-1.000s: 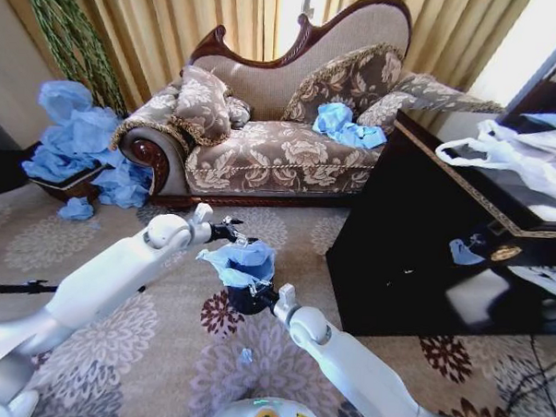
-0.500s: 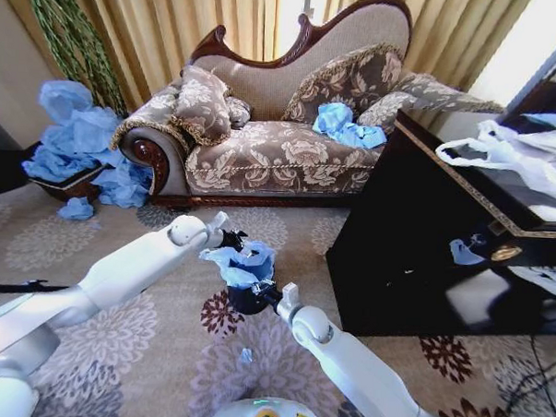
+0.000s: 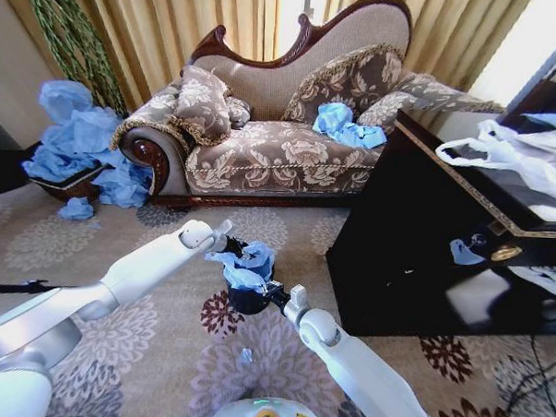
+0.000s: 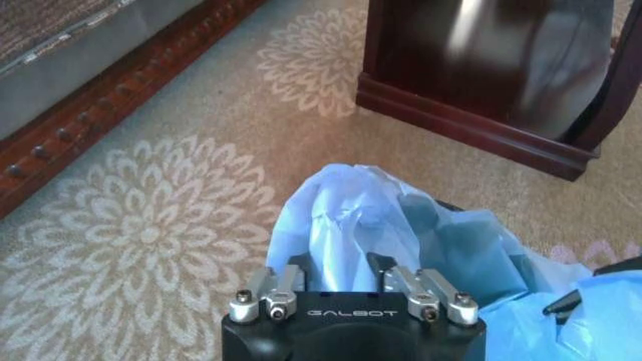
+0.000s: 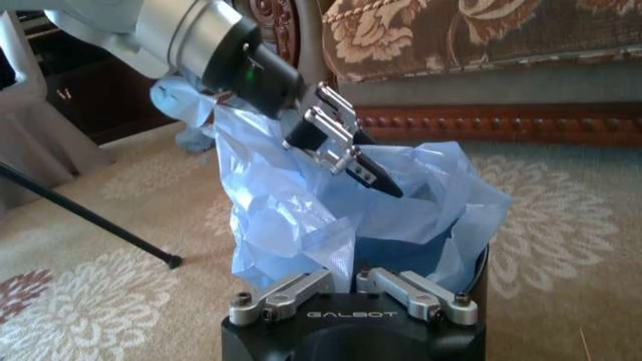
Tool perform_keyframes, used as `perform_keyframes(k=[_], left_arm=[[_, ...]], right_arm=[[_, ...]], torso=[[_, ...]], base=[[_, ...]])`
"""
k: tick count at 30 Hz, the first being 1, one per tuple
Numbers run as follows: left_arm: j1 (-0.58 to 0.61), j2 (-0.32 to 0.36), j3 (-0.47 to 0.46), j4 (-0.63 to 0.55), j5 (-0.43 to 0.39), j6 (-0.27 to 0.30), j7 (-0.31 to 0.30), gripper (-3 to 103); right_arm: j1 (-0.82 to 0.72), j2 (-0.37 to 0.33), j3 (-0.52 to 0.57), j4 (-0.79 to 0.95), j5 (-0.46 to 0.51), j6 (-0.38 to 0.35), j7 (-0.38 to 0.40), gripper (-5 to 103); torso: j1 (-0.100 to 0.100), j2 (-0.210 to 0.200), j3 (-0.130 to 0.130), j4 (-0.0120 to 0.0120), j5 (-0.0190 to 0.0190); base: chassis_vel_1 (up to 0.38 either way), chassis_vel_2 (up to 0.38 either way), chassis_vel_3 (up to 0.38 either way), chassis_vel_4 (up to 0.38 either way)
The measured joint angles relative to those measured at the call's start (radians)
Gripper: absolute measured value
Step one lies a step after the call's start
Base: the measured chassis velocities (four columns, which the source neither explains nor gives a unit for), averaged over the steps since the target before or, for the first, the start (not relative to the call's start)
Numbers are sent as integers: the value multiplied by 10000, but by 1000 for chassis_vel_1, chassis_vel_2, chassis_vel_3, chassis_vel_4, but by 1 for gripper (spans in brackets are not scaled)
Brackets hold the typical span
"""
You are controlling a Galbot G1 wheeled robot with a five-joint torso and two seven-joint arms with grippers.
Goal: Place a garbage bag over the trash bin.
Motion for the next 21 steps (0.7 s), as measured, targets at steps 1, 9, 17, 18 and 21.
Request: perform_keyframes(k=[1,9,17,18,21], left_arm=[[-1,-49,-13,55,2,-23,-3,38],[129,-127,-254,214,-25,-42,-250,6],[422,-196,-648,76,-493,47,-1088,0],[499,-211,-764,-7,-701,103,-1345,0],[819,-185,-1267,-471,-1473,313,-2241,0]], right_arm=[[-7,0,16,1,0,2,-1,0],[-111,-57,121,86,3,10,0,0],[-276,-160,216,253,-10,8,35,0],[-321,-182,234,300,-20,7,40,0],[-446,-244,349,501,-93,6,54,0]], torso=[[0,0,0,-1,0],[0,0,0,0,-1],[0,0,0,-1,-1],[0,0,0,-1,-1],[0,0,0,-3,-1]], base=[[0,0,0,0],[0,0,0,0],[0,0,0,0],[0,0,0,0],[0,0,0,0]])
